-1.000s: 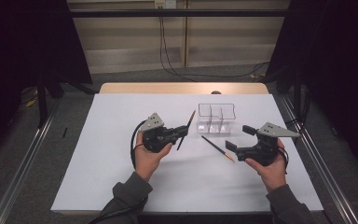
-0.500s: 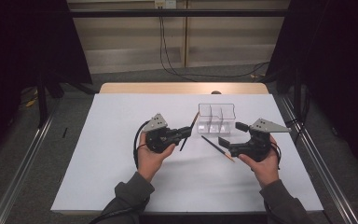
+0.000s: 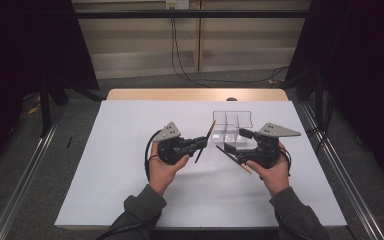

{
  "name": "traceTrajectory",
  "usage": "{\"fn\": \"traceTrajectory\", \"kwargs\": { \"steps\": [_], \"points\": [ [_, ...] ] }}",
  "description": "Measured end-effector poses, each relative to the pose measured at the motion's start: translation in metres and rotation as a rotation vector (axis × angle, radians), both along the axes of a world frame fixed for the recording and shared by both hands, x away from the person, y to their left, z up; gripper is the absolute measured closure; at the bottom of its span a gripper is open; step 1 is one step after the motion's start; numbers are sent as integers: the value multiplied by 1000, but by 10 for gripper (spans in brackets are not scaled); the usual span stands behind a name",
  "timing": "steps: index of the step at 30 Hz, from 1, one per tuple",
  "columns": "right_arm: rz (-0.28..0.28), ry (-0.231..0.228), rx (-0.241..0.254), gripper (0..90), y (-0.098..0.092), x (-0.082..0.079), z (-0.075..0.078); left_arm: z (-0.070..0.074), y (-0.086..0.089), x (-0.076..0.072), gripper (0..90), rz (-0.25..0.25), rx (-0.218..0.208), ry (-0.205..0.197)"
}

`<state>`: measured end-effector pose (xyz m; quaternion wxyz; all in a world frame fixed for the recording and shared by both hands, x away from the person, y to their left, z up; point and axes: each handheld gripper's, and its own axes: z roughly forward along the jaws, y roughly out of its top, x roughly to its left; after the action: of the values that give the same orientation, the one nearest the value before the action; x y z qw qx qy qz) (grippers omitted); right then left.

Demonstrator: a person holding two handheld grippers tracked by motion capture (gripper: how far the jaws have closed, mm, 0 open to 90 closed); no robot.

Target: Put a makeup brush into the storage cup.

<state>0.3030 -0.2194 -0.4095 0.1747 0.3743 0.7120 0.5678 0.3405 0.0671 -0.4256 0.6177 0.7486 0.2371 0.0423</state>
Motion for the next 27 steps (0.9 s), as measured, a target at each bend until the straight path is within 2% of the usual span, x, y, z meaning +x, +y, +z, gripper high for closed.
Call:
{"fn": "traceTrajectory", "kwargs": {
  "steps": [8,14,19,21,27],
  "points": [
    [8,11,25,235,9,6,3,-2,-2,-1,836,-8,-7,5],
    [18,24,43,300,14,10,5,-2,-3,-1,837,-18,4,-2],
    [31,27,52,375,17,12,9,-3,-4,-2,837,-11,-3,6],
    [37,30,56,405,17,13,9,-4,-3,-1,837,-18,7,2],
    [55,45,74,447,21,16,8,-3,-4,-1,836,-21,5,4]
  ]
}}
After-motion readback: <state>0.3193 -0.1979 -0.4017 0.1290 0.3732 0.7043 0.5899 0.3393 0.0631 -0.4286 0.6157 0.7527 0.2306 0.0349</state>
